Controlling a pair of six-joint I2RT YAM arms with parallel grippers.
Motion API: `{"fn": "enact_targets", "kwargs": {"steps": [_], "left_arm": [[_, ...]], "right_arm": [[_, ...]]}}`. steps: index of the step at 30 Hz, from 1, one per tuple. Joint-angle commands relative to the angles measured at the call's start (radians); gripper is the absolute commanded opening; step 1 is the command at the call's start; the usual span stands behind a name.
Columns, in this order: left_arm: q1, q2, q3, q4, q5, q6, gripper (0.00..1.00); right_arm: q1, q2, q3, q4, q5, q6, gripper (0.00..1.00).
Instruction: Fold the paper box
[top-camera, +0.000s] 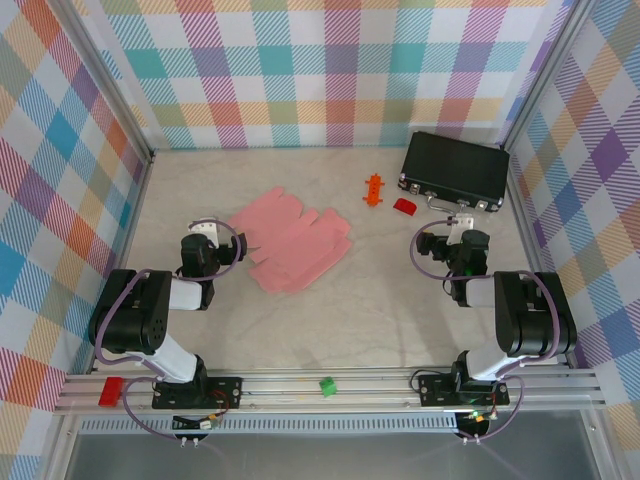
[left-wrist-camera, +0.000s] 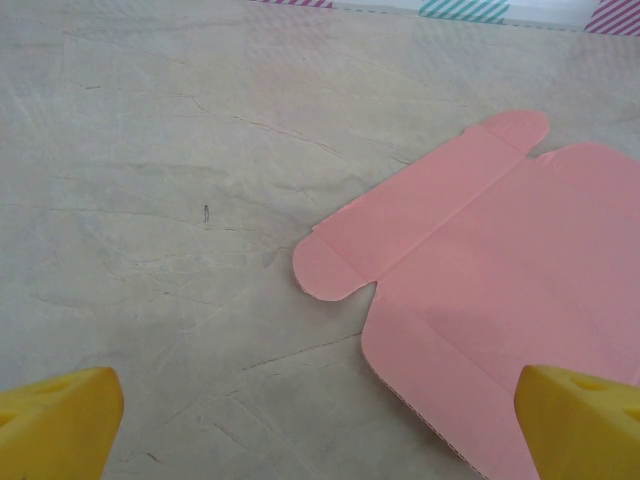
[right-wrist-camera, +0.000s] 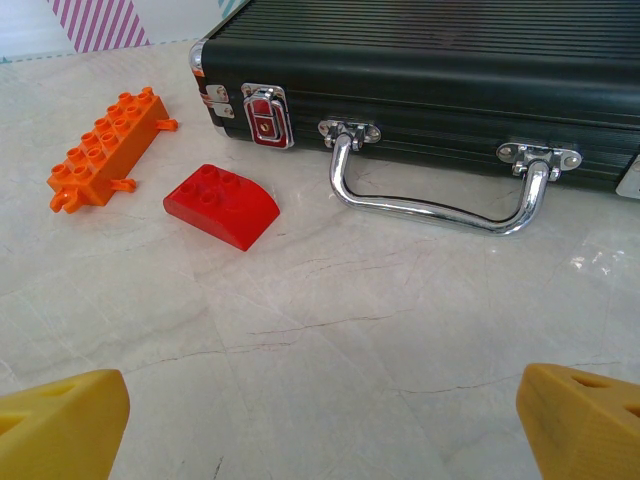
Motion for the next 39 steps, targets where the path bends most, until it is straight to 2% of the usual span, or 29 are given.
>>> {"fn": "enact_targets", "kwargs": {"steps": [1,3,8,11,13,16,21,28,32,39], "left_arm": [[-0.006,-0.037,0.007,-0.001,-0.028,0.002,1.00],[-0.005,-0.098,0.020,-0.073,-0.045,-0.001,1.00],[-0.008,-0.258,0.114,-0.357,-0.144,-0.077,1.00],[-0.007,-0.293,0.170,-0.457,-0.109,-0.119,1.00],[-0.008,-0.281,0.233,-0.542,-0.066,-0.147,0.98],[-0.011,-0.218,0.355,-0.709,0.018,-0.185,0.87],[-0.026,-0.056,0.553,-0.908,0.141,-0.262,0.59],[-0.061,0.177,0.770,-1.031,0.254,-0.278,0.21],[-0.074,0.296,0.867,-1.057,0.280,-0.287,0.02],[-0.087,0.435,0.993,-1.132,0.278,-0.277,0.00]], "right_arm": [[0.004,-0.024,0.011,0.013,-0.007,-0.002,0.99],[0.004,-0.081,0.025,-0.065,0.007,0.002,0.99],[0.004,-0.229,0.169,-0.508,0.052,0.060,0.99],[0.004,-0.275,0.258,-0.730,0.049,0.140,0.99],[0.009,-0.297,0.303,-0.833,-0.004,0.202,0.99],[0.060,-0.321,0.343,-0.914,-0.085,0.249,0.99],[0.273,-0.302,0.397,-0.953,-0.110,0.314,0.99],[0.569,-0.047,0.581,-1.000,-0.097,0.453,0.76],[0.664,0.105,0.703,-1.007,-0.122,0.475,0.51],[0.719,0.311,0.869,-1.030,-0.202,0.495,0.13]]}}
